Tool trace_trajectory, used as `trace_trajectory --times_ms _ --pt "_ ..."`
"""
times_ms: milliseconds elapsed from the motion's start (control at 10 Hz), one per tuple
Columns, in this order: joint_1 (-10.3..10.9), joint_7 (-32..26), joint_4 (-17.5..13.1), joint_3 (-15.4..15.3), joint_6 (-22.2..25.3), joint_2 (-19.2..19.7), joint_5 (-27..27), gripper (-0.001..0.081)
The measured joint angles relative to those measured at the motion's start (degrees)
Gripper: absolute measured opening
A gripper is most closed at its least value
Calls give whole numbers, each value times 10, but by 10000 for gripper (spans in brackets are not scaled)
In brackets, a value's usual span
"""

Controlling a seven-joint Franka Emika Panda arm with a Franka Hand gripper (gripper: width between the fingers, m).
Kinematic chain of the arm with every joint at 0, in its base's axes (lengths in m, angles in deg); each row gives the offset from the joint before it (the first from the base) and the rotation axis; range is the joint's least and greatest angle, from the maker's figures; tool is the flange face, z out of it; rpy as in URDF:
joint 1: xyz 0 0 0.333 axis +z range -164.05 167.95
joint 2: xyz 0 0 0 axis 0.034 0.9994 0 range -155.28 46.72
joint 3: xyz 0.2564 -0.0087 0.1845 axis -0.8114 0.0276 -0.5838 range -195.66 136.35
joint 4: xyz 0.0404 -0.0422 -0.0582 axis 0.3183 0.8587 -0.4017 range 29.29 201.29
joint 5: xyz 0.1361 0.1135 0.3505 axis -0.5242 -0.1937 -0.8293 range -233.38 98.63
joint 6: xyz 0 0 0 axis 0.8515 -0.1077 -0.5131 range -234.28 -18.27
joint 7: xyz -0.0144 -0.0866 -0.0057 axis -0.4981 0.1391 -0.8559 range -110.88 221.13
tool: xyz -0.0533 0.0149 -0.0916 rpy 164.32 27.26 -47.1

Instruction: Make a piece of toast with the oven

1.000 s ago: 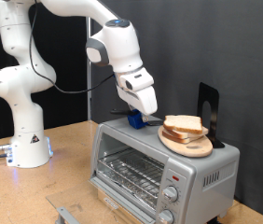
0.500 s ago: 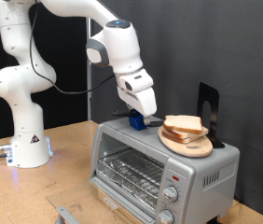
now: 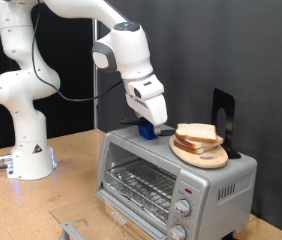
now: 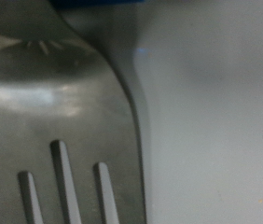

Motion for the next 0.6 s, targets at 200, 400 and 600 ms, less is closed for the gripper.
trace_trajectory --times_ms 200,400,600 --pt "0 0 0 0 3 0 -1 808" --pt "0 0 0 1 10 0 -5 808" --pt "0 0 0 3 13 -1 -5 808"
